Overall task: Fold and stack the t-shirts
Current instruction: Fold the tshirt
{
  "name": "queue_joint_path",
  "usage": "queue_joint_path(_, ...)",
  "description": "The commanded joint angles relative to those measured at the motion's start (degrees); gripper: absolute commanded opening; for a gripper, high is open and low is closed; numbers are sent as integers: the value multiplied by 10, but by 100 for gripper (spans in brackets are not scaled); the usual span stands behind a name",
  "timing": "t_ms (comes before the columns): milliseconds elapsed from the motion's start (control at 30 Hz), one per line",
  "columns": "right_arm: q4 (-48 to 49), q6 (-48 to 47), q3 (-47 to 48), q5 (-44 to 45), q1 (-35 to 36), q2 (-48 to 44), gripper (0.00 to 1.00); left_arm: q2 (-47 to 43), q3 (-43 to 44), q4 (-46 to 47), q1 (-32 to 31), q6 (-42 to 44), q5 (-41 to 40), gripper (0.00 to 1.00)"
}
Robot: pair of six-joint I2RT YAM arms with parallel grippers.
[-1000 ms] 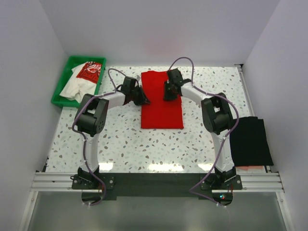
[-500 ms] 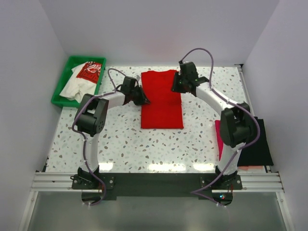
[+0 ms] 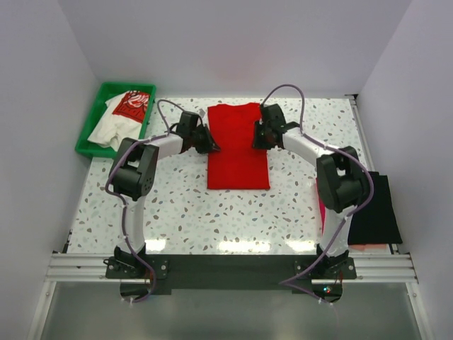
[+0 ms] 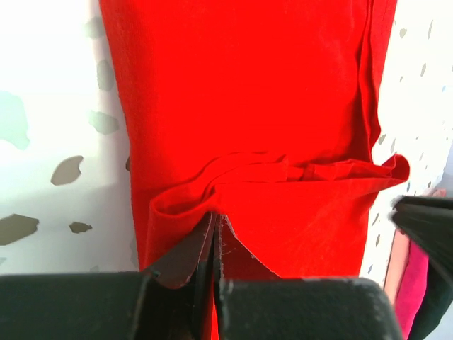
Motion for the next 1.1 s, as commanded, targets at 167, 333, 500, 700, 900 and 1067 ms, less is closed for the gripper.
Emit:
queue_joint_path(167,-20,-1,69,43,-12,94,24,-12,23,1,16,18,-4,5)
queue_joint_path(333,1,33,45,30,-26,91,25,-4,16,-5,17,18,-32,5)
queue_joint_path(500,15,63,13,8,-41,76,27,-4,-3,0,18,11,-48,5)
queue_joint_path(700,32,79,4,-7,-59,67,30,-7,-13,6,18,7,-58,5)
queue_joint_path(900,19,73,12,-1,-58,85,29,-7,-29,14,18,-12,-60,4)
queue_joint_path(1067,22,77,-7,-3,-58,87,29,-22,-69,42,18,-36,-68,4)
